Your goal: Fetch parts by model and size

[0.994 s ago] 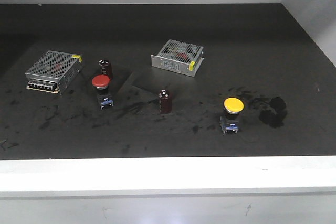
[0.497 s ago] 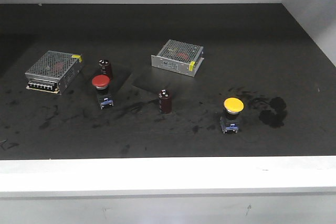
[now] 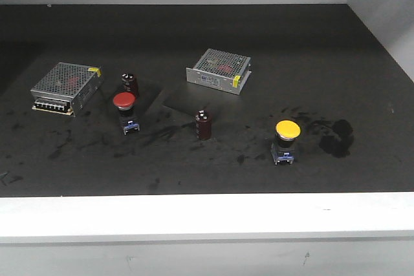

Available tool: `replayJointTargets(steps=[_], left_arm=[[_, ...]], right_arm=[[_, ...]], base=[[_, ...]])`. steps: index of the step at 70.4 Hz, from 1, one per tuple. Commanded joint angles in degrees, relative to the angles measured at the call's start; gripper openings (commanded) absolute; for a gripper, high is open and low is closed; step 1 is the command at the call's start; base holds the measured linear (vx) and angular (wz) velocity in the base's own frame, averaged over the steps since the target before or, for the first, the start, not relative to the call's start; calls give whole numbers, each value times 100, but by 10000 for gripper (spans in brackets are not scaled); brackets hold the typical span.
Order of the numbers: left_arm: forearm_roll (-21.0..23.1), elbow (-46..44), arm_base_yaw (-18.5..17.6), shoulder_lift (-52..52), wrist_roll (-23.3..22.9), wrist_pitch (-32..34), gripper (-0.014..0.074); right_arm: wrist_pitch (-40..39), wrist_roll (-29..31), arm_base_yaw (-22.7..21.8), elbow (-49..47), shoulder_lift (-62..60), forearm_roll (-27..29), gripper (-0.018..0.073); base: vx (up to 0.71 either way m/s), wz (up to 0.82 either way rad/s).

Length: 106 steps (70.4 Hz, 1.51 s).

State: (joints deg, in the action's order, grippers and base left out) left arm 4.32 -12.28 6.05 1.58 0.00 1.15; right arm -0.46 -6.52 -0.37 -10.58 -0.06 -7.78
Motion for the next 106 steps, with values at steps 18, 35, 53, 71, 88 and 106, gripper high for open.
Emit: replayJointTargets(steps=[18, 35, 53, 71, 88, 106], left_arm=[[22, -3169, -244, 2149, 451, -1095, -6], [22, -3980, -834, 3343, 869, -1140, 1], [65, -4004, -944, 3950, 907, -1715, 235], [65, -3958, -944, 4076, 907, -2035, 671], [145, -3963, -944, 4067, 764, -1808, 692], [983, -4069, -944, 4287, 645, -2160, 613]], right_arm=[[-83, 22, -24, -2113, 1615, -268, -2], [-46, 9, -24, -2929, 2863, -262, 0], [128, 9, -24, -2978, 3564, 496, 134], [549, 29, -24, -2978, 3752, 613, 545], [613, 41, -24, -2978, 3752, 563, 704], [325, 36, -24, -2978, 3752, 528, 641]], base=[[0, 0], [0, 0], [0, 0], [0, 0], [0, 0], [0, 0]])
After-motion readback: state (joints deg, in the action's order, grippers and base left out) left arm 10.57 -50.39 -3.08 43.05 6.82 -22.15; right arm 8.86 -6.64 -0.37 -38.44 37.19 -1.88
